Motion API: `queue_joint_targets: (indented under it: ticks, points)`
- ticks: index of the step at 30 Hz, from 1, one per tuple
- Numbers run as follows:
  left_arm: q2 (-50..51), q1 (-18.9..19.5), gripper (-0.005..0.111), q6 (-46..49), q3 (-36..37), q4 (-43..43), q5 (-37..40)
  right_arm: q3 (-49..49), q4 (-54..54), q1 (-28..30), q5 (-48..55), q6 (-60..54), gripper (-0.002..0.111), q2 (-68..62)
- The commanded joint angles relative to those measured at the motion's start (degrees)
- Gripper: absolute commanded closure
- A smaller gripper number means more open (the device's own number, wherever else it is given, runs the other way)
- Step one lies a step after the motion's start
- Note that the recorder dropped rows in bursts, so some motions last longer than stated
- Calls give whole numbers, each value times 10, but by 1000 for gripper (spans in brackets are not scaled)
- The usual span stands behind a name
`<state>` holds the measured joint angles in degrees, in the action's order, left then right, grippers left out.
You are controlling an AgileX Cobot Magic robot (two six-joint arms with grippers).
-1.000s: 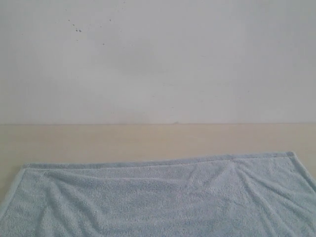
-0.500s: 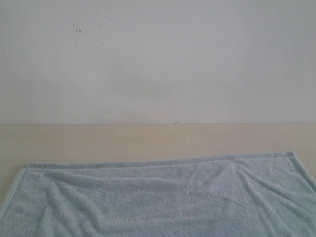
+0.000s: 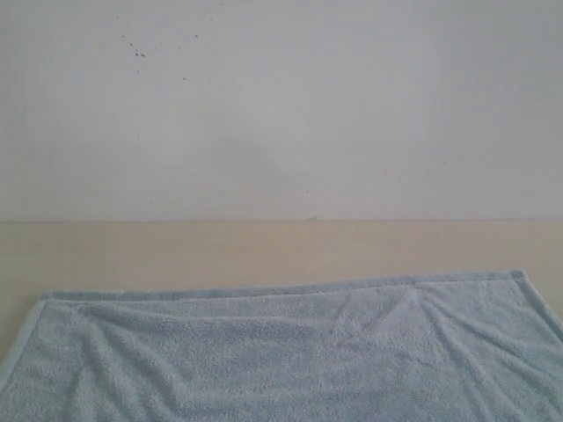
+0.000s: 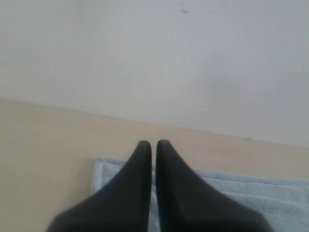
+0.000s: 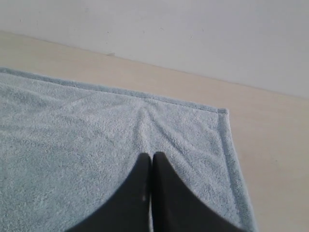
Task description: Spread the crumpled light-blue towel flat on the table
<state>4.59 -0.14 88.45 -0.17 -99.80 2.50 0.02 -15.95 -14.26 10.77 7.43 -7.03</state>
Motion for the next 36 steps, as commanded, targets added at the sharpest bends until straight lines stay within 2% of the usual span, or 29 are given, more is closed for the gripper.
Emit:
queue_joint_targets:
  ticks: [1,4,8,14,19,21,24,27,33,36]
  points:
    - [-22,-5,103,44,2,-1,60,0,13,-2,-2,-11,109,-2]
    - [-22,-5,103,27,2,-1,73,0,37,-2,-3,27,109,-2]
    - [-22,-19,103,-71,2,-1,161,0,37,-2,-3,31,109,-2]
    - [-22,-44,103,-70,2,-1,240,0,37,-2,-3,31,109,-2]
    - [-22,-44,103,-70,2,-1,246,0,37,-2,-3,31,109,-2]
    - [-27,-49,103,-72,2,-1,220,0,37,-2,-1,31,109,-2]
    - [-46,-78,103,-40,2,-1,149,0,37,-2,-1,31,109,-2]
    - [-46,-84,103,30,2,-1,155,0,37,-2,-1,31,109,-2]
    - [-46,-84,103,107,2,15,129,0,37,-2,0,31,109,-2]
    - [-46,-84,103,197,-7,16,140,0,37,-2,0,31,109,-2]
